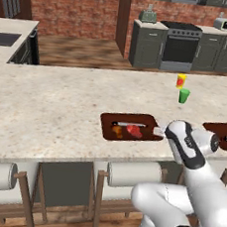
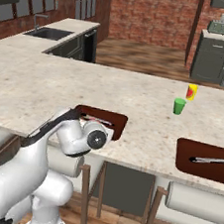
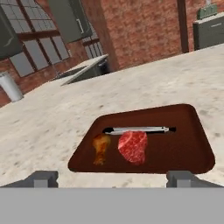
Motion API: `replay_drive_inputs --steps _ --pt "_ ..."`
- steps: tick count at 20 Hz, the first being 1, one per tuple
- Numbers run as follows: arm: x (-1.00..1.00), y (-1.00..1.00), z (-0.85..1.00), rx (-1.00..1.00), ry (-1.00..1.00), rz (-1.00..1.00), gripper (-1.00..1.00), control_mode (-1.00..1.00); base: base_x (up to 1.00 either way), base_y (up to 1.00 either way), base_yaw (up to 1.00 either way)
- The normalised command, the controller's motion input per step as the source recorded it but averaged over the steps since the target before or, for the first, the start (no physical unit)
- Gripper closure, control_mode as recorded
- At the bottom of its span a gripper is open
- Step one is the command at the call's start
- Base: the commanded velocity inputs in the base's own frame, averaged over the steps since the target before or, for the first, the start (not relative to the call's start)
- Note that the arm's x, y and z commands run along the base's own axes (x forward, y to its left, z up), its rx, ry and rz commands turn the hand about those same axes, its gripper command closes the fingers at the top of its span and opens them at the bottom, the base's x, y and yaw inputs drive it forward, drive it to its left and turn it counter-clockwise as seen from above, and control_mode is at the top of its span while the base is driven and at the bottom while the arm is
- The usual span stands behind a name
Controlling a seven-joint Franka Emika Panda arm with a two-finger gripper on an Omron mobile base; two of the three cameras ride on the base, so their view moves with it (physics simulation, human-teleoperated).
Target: Gather the cucumber and sweet potato from the fridge and place them on a tray on the dining counter. Then gather the steak and chicken drumstick from the fridge and place them on the other tray.
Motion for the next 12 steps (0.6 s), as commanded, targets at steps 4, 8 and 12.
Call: replay_drive_inputs --steps 4,8,12 --pt "-1.00 -0.25 0.85 0.09 0.12 -0.07 -1.00 -1.00 0.00 0.00 0.00" --pt "-0.92 -0.01 0.47 -0.03 0.25 0.00 -1.00 -1.00 0.00 0.00 0.00" --pt "-0.39 0.37 0.50 -0.16 0.34 0.04 -1.00 -1.00 0.00 0.00 0.00"
